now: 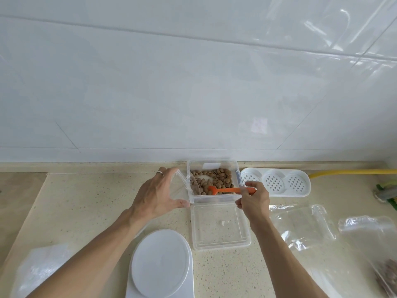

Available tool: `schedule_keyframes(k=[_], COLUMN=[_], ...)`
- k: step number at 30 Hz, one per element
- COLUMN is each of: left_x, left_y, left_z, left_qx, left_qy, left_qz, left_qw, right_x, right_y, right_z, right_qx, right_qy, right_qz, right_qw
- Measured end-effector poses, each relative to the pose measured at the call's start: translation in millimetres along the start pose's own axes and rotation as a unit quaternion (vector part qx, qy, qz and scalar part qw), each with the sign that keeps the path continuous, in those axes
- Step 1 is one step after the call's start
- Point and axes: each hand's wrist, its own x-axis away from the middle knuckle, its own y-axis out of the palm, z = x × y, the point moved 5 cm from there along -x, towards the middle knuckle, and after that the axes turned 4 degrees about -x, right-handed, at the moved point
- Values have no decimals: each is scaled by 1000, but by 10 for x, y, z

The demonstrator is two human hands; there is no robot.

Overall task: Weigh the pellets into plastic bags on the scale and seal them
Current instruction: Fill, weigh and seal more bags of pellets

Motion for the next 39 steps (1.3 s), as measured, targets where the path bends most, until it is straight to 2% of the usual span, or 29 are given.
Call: schedule_keyframes(k=[5,9,11,15,18,21,29,34,39], left_x=[-86,-214,-279,-316,-285,-245,-229,-318,-420], left_y=[-16,-17,-22,-5,-5,-16,-35,-12,10], left_z=[47,115,139,144,106,66,-6,47,70], left_qx=[-1,2,7,17,24,30,30,18,2], left_qy=[1,-4,-9,-17,-24,-24,-20,-11,-12], left_qz=[-22,-58,-71,-78,-75,-74,-68,-88,-108], left_qw=[1000,998,997,997,997,997,997,996,994], right_x=[1,-17,-35,-11,42,68,2,-45,-74], right_y=[-78,-156,-208,-127,69,188,56,-88,-246], right_z=[98,92,51,-101,-112,-46,57,69,-135], right_qx=[-120,-154,-115,55,78,35,-126,-181,-200], right_qy=[71,76,38,-92,-101,-52,57,77,38], right_qz=[19,14,11,-40,-101,-122,-53,-42,-48], right_qw=[990,985,993,994,987,991,989,980,978])
